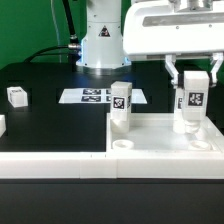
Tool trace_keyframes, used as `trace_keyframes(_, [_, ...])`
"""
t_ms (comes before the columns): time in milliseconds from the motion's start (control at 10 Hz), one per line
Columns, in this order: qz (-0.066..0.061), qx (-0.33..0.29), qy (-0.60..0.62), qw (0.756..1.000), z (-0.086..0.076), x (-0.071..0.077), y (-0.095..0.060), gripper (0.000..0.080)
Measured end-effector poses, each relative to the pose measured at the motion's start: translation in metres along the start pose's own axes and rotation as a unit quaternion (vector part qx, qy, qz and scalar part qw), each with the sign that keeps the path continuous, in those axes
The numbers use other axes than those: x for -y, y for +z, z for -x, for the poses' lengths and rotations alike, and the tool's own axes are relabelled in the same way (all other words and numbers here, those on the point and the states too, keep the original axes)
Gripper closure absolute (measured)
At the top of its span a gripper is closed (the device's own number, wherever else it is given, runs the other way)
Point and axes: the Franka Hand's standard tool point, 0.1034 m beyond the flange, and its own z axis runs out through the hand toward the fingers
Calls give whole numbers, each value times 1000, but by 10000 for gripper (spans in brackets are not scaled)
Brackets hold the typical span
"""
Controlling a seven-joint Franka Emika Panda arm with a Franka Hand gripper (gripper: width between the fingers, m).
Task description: Assemble square table
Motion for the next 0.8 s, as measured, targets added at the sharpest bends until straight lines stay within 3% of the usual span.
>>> trace_keyframes(400, [5, 4, -5, 1000, 4, 0, 13, 509])
trace_keyframes(800, [2, 2, -10, 1000, 5, 9, 15, 509])
